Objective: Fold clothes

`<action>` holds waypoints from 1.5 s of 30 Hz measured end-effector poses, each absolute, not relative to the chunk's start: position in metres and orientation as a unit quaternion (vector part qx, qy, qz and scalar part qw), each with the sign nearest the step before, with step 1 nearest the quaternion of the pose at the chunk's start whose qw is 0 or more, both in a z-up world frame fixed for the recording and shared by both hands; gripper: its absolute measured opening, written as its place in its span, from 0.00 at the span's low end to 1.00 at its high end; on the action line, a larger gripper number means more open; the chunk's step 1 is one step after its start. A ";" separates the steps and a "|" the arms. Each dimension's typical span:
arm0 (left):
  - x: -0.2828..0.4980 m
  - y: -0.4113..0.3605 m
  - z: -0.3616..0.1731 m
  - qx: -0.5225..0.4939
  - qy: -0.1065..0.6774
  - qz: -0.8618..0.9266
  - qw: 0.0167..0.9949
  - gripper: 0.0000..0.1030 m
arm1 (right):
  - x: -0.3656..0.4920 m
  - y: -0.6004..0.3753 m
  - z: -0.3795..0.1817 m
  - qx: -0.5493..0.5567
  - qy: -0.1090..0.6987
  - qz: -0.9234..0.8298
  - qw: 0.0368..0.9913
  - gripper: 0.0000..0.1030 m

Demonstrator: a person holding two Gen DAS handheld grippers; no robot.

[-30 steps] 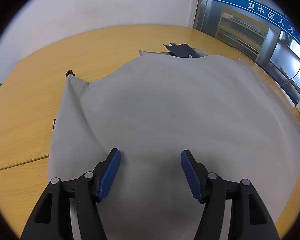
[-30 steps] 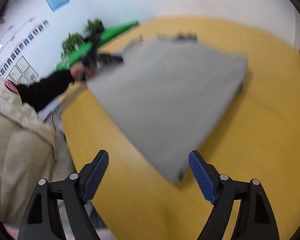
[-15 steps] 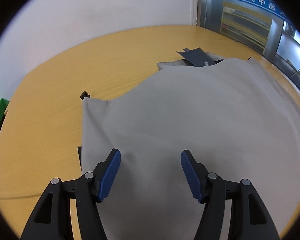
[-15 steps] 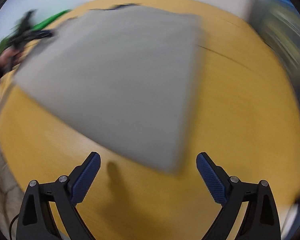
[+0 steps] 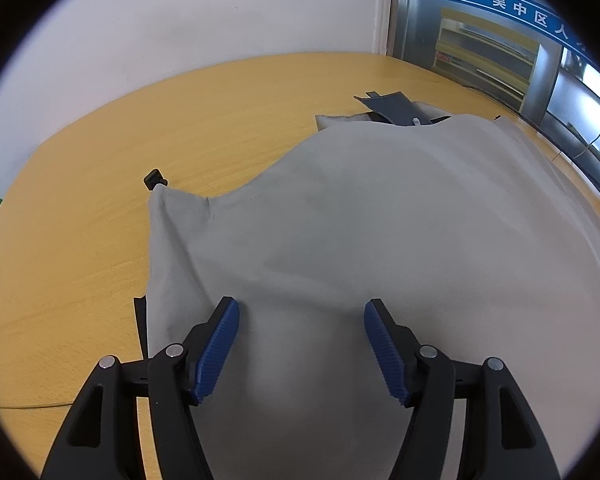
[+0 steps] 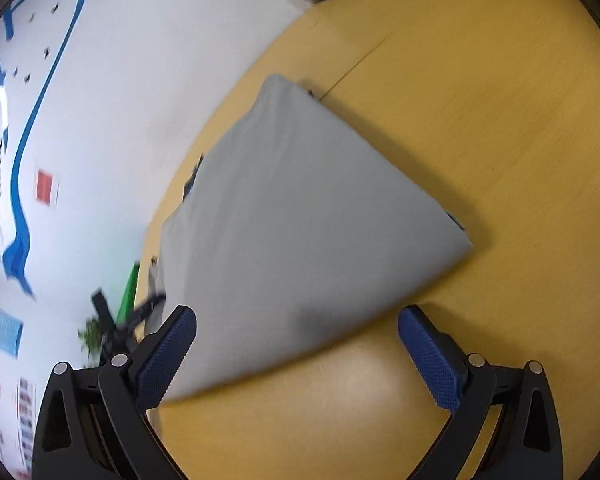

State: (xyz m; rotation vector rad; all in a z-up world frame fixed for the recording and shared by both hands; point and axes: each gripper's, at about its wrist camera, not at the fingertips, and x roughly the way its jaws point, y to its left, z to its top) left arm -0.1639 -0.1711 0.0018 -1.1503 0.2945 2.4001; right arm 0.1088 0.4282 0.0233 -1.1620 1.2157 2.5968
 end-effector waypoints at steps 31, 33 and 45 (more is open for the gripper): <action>-0.134 -0.072 -0.008 -0.423 0.137 0.856 0.265 0.72 | 0.098 0.477 0.053 -0.273 0.353 0.890 0.090 0.07; -0.135 -0.073 -0.009 -0.423 0.119 0.857 0.269 0.72 | 0.095 0.471 0.072 -0.255 0.336 0.905 0.054 0.06; -0.139 -0.061 -0.010 -0.420 0.104 0.862 0.264 0.72 | 0.072 0.236 0.167 -0.196 0.188 0.918 -0.289 0.05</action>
